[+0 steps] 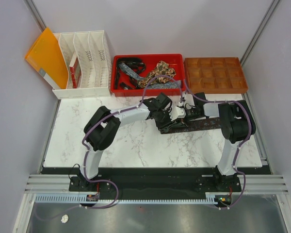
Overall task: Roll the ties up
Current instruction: Roll the tie at the center of the board.
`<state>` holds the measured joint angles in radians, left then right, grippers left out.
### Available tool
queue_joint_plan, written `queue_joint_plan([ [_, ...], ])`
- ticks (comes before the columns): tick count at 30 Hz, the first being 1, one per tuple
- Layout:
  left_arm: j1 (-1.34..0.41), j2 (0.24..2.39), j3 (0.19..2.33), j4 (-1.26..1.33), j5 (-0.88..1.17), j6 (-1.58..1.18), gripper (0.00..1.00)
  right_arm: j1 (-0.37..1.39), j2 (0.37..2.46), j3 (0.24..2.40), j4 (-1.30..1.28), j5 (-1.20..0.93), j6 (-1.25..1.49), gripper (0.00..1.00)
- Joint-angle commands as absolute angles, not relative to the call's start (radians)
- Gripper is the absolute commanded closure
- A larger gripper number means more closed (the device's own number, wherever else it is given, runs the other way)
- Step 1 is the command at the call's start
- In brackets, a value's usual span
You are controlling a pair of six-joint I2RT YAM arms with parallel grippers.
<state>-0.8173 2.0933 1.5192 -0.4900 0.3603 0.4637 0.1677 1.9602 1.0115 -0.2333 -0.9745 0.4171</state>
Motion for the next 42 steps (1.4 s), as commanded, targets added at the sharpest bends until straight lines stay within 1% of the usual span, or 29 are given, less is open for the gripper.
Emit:
queue_joint_plan([
  [1,-0.787,2.048,1.421,-0.557,0.422,0.511,0.52,0.178,2.0,1.006,-0.305,-0.85,0.319,1.0],
  [3,-0.759,1.982,1.367,-0.473,0.457,0.505,0.46,0.172,2.013,1.009,-0.307,-0.839,0.307,1.0],
  [7,-0.718,1.869,1.241,-0.312,0.544,0.506,0.4,0.161,2.045,1.014,-0.307,-0.812,0.299,1.0],
  [8,-0.709,1.852,1.197,-0.286,0.576,0.502,0.29,0.16,2.048,1.015,-0.307,-0.81,0.299,1.0],
  [12,-0.703,1.802,1.114,-0.177,0.611,0.492,0.25,0.158,2.057,1.02,-0.301,-0.799,0.299,1.0],
  [13,-0.703,1.799,1.105,-0.145,0.612,0.482,0.07,0.16,2.063,1.02,-0.304,-0.795,0.302,1.0],
  [18,-0.703,1.815,1.091,-0.084,0.583,0.459,0.03,0.16,2.071,1.026,-0.298,-0.787,0.31,1.0],
  [23,-0.712,1.861,1.135,-0.071,0.578,0.472,0.0,0.158,2.072,1.023,-0.29,-0.784,0.324,1.0],
  [27,-0.722,1.887,1.16,-0.072,0.601,0.477,0.02,0.16,2.082,1.012,-0.275,-0.779,0.339,1.0],
  [31,-0.741,1.901,1.164,-0.057,0.603,0.477,0.08,0.16,2.086,1.003,-0.25,-0.787,0.362,1.0],
  [33,-0.749,1.902,1.16,-0.016,0.586,0.471,0.09,0.16,2.088,0.994,-0.226,-0.792,0.386,1.0],
  [36,-0.758,1.916,1.163,-0.005,0.569,0.474,0.14,0.161,2.094,0.986,-0.2,-0.805,0.406,1.0],
  [38,-0.759,1.937,1.186,-0.005,0.571,0.48,0.24,0.161,2.092,0.977,-0.183,-0.811,0.42,1.0],
  [39,-0.759,1.942,1.196,-0.005,0.571,0.489,0.31,0.161,2.092,0.974,-0.176,-0.816,0.423,1.0],
  [41,-0.759,1.948,1.203,-0.009,0.581,0.511,0.39,0.161,2.094,0.966,-0.163,-0.821,0.439,1.0],
  [42,-0.759,1.948,1.206,-0.015,0.581,0.514,0.46,0.16,2.094,0.962,-0.153,-0.824,0.448,1.0],
])
